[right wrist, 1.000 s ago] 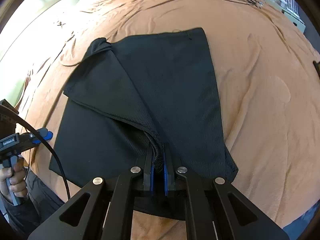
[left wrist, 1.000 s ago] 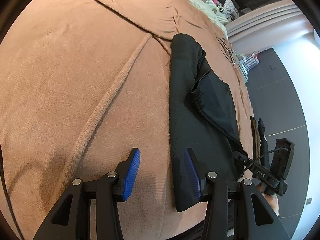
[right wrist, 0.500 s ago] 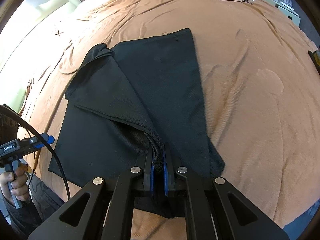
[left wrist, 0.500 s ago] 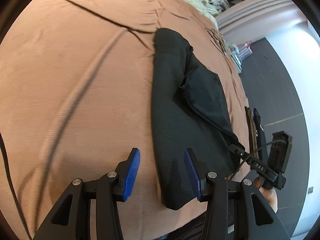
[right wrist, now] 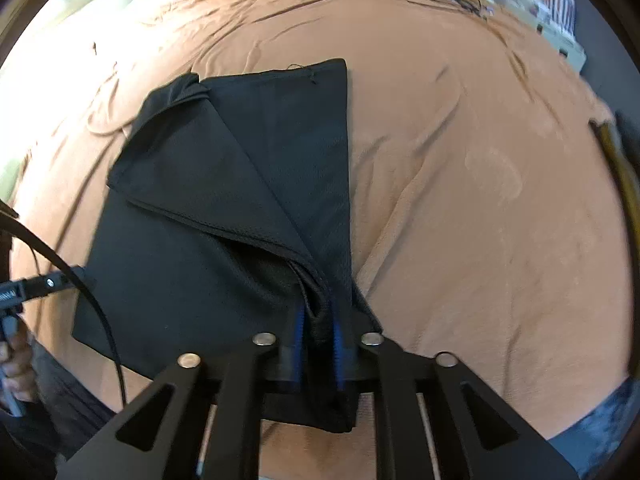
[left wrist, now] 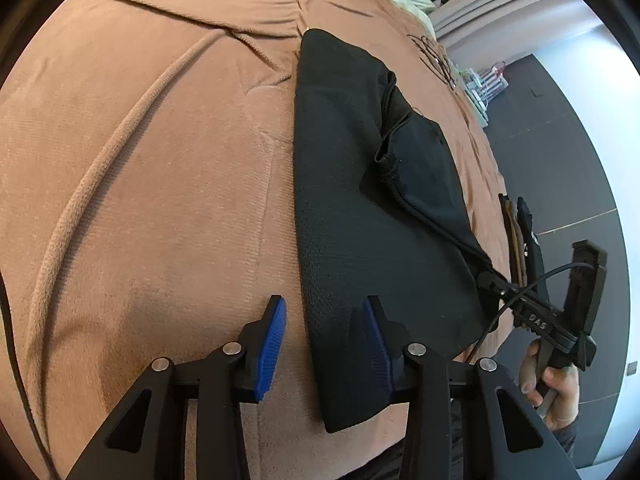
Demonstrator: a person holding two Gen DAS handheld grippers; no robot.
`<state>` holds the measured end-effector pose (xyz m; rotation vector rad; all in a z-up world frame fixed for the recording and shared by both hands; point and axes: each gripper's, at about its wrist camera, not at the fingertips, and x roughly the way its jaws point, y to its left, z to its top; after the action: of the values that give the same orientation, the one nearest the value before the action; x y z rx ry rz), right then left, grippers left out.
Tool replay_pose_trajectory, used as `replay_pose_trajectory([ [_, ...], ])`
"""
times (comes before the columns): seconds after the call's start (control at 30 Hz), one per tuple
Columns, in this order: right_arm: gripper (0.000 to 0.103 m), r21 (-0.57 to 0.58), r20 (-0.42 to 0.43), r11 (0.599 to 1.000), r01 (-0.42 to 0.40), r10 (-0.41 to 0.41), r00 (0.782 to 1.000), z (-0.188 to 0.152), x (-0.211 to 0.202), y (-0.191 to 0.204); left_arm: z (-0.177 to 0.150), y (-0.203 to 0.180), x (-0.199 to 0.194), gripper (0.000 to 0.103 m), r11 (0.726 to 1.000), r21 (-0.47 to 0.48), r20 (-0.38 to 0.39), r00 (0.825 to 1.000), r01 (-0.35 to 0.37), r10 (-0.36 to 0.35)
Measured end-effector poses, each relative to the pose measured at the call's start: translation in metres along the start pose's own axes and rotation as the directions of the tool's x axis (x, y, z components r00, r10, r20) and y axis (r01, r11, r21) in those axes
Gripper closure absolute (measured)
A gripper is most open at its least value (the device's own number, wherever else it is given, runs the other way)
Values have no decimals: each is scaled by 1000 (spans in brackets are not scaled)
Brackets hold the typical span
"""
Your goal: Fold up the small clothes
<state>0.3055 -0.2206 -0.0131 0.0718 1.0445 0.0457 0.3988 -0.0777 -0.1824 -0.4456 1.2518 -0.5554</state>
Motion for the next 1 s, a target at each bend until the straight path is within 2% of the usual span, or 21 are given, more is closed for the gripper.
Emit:
replay_pose_trajectory([
  [0.03,52,-11,10,1000,8,-8,1000,3,-3,1,-1,1,-1,61,1000,0,2,1000,2,-2],
  [0.1,28,-47,47,999,6,-4,999,10,-12,12,-3,3,-1,62,1000,0,4,1000,2,-2],
  [0.17,28,-96,70,995,7,-1,998,17,-16,25,-4,5,0,63,1000,-8,5,1000,3,-3],
  [0.33,28,-237,39,971,4,6,999,30,-6,68,-5,6,0,71,1000,-20,6,1000,-7,7],
  [0.43,28,-334,23,942,4,4,1000,34,8,95,-5,9,2,76,999,-30,6,1000,-15,15],
  [0.63,28,-426,7,903,50,-51,999,48,40,120,-5,13,1,82,999,-47,5,1000,-21,21],
  [0.77,28,-431,-3,899,75,-85,996,62,59,123,-6,15,0,83,998,-54,2,1000,-25,25],
  [0.87,28,-379,-15,924,46,-55,998,74,68,113,-4,14,1,84,998,-53,0,1000,-28,28],
  [1.0,28,-291,-8,956,50,-55,998,90,76,86,-4,11,2,84,998,-52,-1,999,-36,36],
])
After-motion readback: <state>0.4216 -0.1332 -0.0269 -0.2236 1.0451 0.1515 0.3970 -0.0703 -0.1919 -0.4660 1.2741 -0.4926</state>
